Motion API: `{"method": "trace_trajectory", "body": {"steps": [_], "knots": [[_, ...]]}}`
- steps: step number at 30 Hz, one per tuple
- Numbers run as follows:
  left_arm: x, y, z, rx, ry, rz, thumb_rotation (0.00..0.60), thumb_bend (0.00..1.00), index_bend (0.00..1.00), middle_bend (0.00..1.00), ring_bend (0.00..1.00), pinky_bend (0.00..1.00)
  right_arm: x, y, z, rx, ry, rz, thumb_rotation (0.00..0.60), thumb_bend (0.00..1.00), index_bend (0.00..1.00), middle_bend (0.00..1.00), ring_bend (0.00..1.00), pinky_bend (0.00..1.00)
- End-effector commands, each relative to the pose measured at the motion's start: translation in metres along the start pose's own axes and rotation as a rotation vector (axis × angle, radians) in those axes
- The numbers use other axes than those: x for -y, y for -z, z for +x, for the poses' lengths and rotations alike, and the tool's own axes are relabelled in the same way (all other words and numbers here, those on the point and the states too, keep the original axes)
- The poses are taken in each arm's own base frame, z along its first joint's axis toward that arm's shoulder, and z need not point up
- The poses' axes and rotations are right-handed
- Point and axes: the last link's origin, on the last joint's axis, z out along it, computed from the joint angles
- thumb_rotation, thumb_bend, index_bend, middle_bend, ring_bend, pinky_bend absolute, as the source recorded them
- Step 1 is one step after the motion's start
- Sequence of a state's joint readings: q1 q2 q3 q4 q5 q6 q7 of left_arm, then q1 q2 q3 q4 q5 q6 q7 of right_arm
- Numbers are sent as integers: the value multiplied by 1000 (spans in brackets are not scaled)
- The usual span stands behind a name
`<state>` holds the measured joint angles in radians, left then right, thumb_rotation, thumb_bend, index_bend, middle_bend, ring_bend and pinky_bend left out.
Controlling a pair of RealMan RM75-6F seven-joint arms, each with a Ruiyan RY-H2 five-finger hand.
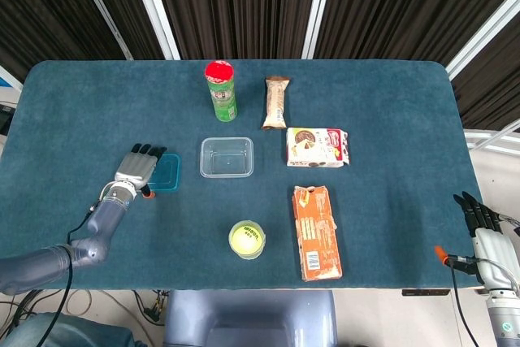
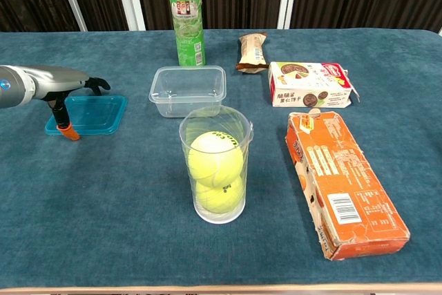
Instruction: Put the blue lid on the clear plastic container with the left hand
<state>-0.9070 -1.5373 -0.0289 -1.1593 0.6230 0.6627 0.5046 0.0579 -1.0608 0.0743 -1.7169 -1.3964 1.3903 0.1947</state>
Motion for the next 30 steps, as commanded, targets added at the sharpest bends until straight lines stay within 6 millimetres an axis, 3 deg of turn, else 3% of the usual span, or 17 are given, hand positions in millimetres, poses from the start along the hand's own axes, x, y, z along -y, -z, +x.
{"method": "trace_trajectory", "body": {"steps": [1, 9, 17, 24, 30], "knots": [[0, -1, 0, 2, -3, 0, 600, 100, 0, 129, 0, 30, 0, 0, 0, 0, 0, 0, 600, 292, 74, 0, 0, 0], [0, -1, 1, 3, -5, 2, 600, 101, 0, 131, 0, 30, 0, 0, 0, -1, -2, -2, 600, 291, 74, 0, 0, 0], [1, -2, 0, 13, -7, 8, 600, 116, 0, 202, 0, 31, 0, 0, 0, 2, -1, -1, 600, 292, 74, 0, 0, 0], [2, -2, 0, 13, -3, 13, 600, 187, 9, 299, 0, 33, 0, 0, 0, 2, -4, -2, 600, 291, 74, 0, 0, 0], [2, 0, 0, 1, 0, 14, 600, 313, 34, 388, 0, 35, 0, 0, 0, 2, -5, -2, 600, 292, 74, 0, 0, 0]]}}
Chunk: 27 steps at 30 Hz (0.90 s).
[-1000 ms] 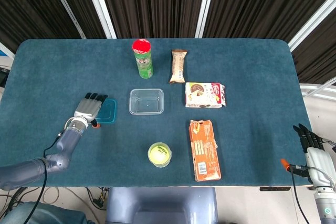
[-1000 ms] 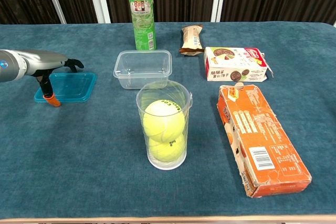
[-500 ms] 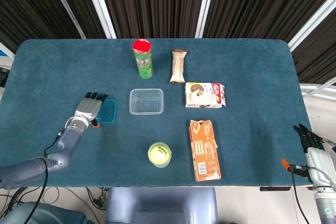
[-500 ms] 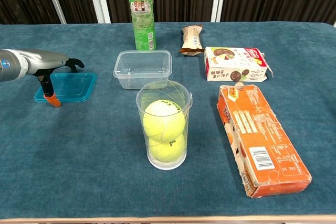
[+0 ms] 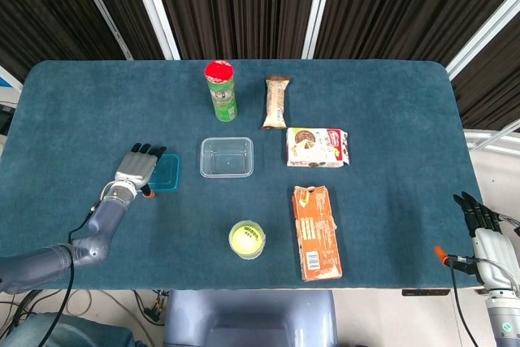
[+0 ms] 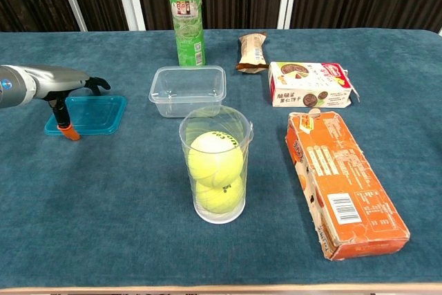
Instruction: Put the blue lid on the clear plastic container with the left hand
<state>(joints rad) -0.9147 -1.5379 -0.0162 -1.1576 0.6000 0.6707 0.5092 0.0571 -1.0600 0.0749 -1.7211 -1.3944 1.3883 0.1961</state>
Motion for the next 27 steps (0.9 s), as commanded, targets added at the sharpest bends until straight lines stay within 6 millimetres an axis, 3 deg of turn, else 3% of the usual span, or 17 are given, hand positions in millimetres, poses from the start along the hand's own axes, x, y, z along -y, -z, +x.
{"method": "trace_trajectory", "body": {"steps": [1, 17, 22, 27], "knots": [[1, 1, 0, -4, 1, 2, 600, 321, 35, 390, 0, 35, 0, 0, 0, 0, -1, 0, 600, 291, 74, 0, 0, 0], [11, 11, 10, -34, 53, 7, 600, 333, 45, 396, 2, 39, 0, 1, 1, -3, -4, 2, 600, 292, 74, 0, 0, 0], [14, 16, 23, -49, 60, -1, 600, 332, 45, 390, 2, 39, 0, 0, 1, -4, -8, -2, 600, 292, 74, 0, 0, 0], [13, 23, 49, -89, 68, -13, 600, 332, 45, 386, 2, 39, 0, 0, 1, -6, -12, -3, 600, 292, 74, 0, 0, 0]]}}
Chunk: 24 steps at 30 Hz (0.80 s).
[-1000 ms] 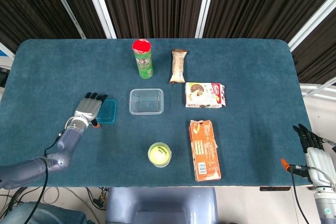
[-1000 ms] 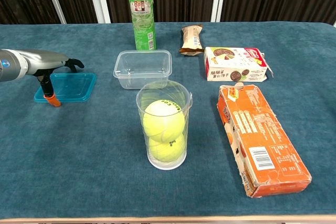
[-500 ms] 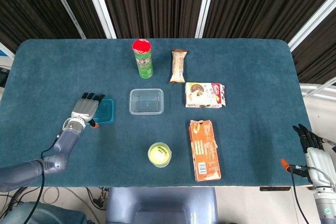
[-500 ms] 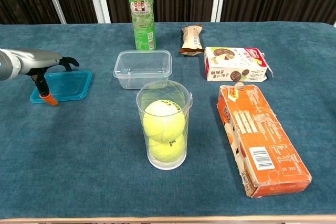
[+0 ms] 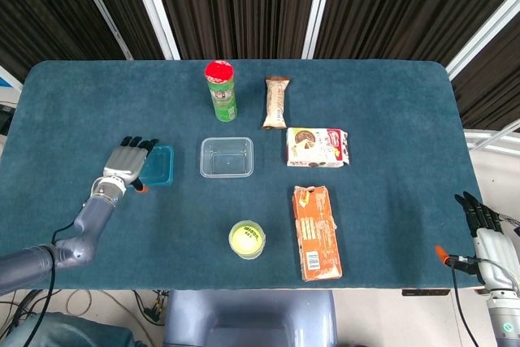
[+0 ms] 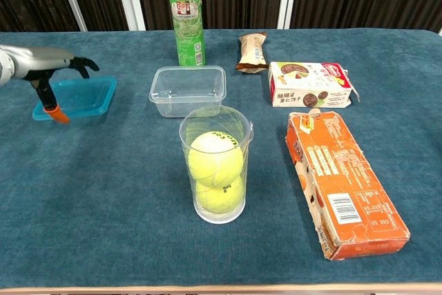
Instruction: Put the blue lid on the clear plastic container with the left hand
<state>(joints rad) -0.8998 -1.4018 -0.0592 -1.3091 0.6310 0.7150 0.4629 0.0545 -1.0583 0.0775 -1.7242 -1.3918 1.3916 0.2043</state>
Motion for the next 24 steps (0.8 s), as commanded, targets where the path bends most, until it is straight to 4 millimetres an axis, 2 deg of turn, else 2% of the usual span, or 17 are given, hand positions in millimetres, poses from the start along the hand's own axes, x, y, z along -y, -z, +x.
{"method": "trace_trajectory", "body": {"steps": [1, 6, 14, 18, 24], "knots": [[-5, 3, 23, -32, 8, -13, 600, 332, 45, 386, 2, 39, 0, 0, 0, -2, -1, 0, 600, 292, 74, 0, 0, 0], [-22, 7, 61, -60, 49, -53, 600, 332, 48, 385, 2, 39, 0, 0, 0, -3, -1, -1, 600, 291, 74, 0, 0, 0], [-64, 3, 100, -43, 52, -105, 600, 331, 48, 383, 2, 39, 0, 0, 0, -6, -3, -6, 600, 292, 74, 0, 0, 0], [-88, 2, 109, -26, 39, -121, 600, 330, 49, 382, 2, 39, -1, 0, 0, -7, -5, -10, 600, 292, 74, 0, 0, 0], [-118, -6, 113, 7, 45, -117, 600, 329, 50, 379, 2, 38, -1, 0, 0, -4, -7, -9, 600, 291, 74, 0, 0, 0]]}}
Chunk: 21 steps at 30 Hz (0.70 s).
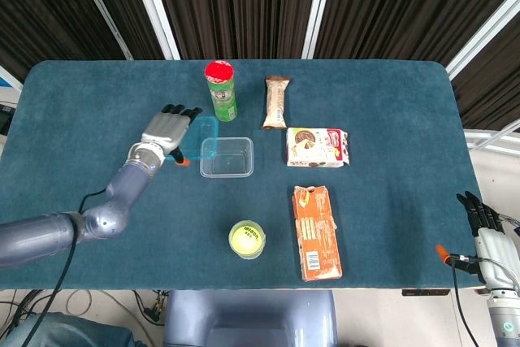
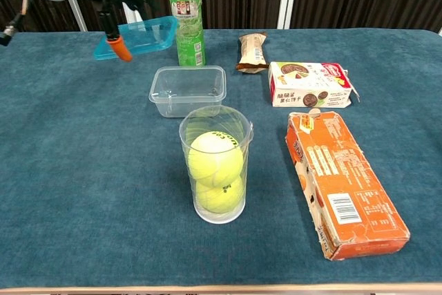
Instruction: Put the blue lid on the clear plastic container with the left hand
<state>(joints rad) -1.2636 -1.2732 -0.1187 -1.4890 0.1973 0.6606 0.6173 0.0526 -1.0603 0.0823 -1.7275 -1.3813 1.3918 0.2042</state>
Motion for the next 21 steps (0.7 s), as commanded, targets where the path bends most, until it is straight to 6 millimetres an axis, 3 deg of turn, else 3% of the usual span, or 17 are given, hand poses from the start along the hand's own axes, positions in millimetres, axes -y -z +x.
{"method": "trace_trajectory", "body": {"steps": [1, 10, 21], "knots": [[-23, -9, -2, 24, -17, 4, 600, 329, 50, 378, 2, 39, 0, 0, 0, 2, -1, -1, 600, 291, 74, 0, 0, 0], [-57, -20, -19, 40, 5, -2, 600, 329, 62, 378, 2, 38, -1, 1, 1, -3, -3, 1, 600, 291, 74, 0, 0, 0], [-66, -30, -39, 30, 40, -11, 600, 328, 63, 375, 2, 38, -1, 1, 1, -4, -4, -1, 600, 291, 74, 0, 0, 0]]}}
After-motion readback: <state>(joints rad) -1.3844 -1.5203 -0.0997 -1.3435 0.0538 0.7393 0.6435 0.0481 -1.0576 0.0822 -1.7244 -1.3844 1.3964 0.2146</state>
